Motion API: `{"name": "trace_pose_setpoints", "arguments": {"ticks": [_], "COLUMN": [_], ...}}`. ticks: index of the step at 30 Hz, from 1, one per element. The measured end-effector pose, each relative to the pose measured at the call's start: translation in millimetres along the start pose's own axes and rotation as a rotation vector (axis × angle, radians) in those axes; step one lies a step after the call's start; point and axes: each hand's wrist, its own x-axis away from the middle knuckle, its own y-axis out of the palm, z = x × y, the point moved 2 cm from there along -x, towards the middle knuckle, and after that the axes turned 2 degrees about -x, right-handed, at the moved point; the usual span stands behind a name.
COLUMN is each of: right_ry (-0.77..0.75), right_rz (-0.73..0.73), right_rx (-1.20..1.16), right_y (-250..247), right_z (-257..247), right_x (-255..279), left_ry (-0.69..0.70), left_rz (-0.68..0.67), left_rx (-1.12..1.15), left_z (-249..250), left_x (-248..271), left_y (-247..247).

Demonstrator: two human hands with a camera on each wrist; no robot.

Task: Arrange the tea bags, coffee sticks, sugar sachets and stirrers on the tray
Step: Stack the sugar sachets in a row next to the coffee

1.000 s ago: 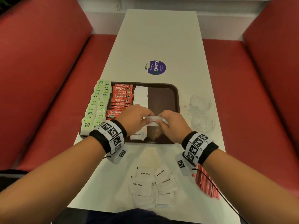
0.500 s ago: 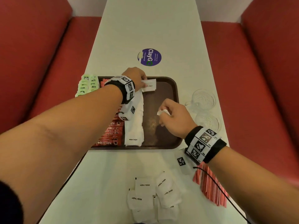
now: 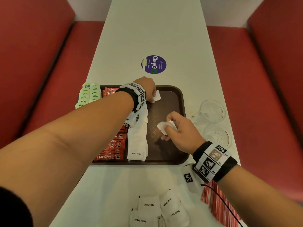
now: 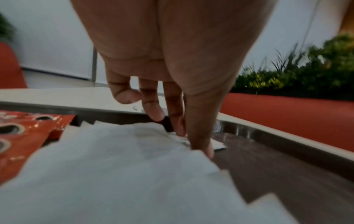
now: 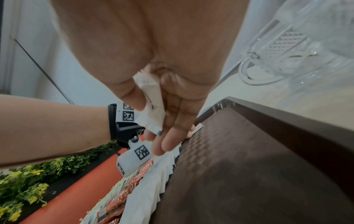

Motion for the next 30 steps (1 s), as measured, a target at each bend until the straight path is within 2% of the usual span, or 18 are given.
{"name": "trace_pose_setpoints", "arguments": {"ticks": [8, 10, 13, 15, 18, 21, 26, 28, 30], "right_ry": [-0.034, -0.058, -0.061, -0.054, -0.059, -0.054, -0.028, -0.006, 0.003], "right_rz": [0.014, 0.051, 0.090, 0.094, 0.104, 0.129, 0.081, 0.054, 0.037], "right_rx": [0.076, 0.129, 0.117, 0.106, 0.061, -0.049, -0.171, -0.130, -0.046], "right_y": [-4, -6, -9, -8, -9, -12, -13, -13, -13], "right_z": [2, 5, 6, 3, -1, -5, -5, -1, 3], "right_x": [-1, -3, -5, -6, -5, -4, -3, -3, -1], "left_ry": [0.003, 0.025, 0.114, 0.188, 0.292, 0.359, 0.342, 0.325, 0.253], "left_rz": [-0.009, 0.031, 0.151, 0.181, 0.085, -0.017, 0.013, -0.017, 0.029], "left_rx": [-0.045, -0.041, 0.107, 0.272, 0.442, 0.428, 0.397, 0.401, 0.401], "left_z": [2, 3, 11, 20, 29, 32, 29, 24, 14], "left_x": [4, 11, 34, 60, 99, 123, 128, 125, 114], "left_y": [-6, -10, -25, -35, -37, -26, -17, -16, -15]}}
